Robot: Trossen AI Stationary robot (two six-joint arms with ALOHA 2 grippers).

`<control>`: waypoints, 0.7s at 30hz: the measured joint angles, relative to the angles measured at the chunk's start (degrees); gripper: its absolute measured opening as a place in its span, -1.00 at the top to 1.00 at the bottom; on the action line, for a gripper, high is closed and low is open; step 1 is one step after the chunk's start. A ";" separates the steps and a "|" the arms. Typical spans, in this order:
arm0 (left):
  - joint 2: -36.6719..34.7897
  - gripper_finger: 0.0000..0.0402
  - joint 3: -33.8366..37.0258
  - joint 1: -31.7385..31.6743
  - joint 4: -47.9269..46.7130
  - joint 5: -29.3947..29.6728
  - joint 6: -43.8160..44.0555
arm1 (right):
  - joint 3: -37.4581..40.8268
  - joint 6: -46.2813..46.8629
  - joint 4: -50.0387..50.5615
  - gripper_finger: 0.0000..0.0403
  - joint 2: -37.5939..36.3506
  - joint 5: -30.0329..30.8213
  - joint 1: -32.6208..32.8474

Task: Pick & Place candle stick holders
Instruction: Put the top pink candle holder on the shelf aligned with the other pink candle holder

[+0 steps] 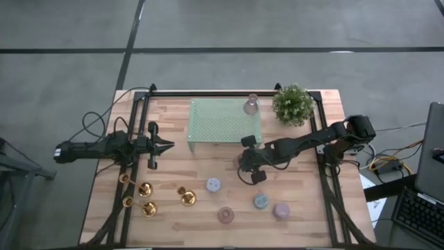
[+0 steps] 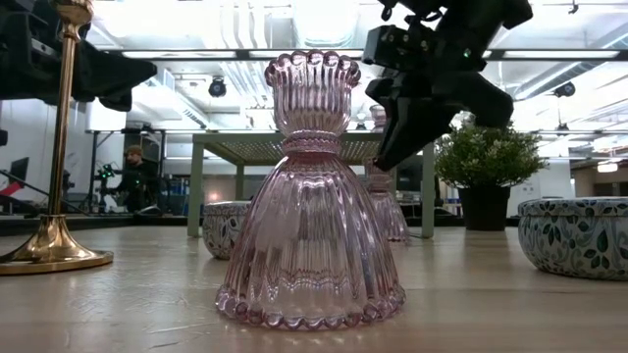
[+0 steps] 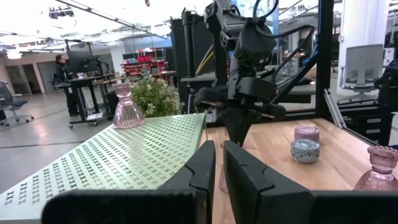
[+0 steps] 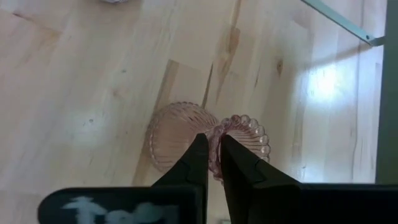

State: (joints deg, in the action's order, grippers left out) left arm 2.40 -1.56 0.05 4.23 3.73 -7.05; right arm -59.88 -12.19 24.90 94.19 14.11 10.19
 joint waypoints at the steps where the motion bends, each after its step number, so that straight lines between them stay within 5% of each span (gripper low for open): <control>1: 0.00 0.82 0.00 0.01 0.00 0.01 0.00 | -0.30 0.08 0.48 0.91 0.00 -0.05 0.23; 13: 0.01 0.82 0.00 0.00 0.00 0.00 0.00 | -13.54 -0.25 11.65 0.91 -0.02 0.02 5.24; 21: 0.00 0.82 0.00 0.01 0.00 0.01 0.00 | -26.70 -4.23 26.15 0.91 -0.07 13.55 8.74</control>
State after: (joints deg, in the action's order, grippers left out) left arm 2.40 -1.56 0.06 4.23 3.73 -7.05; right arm -86.58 -16.43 51.05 94.12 27.67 18.94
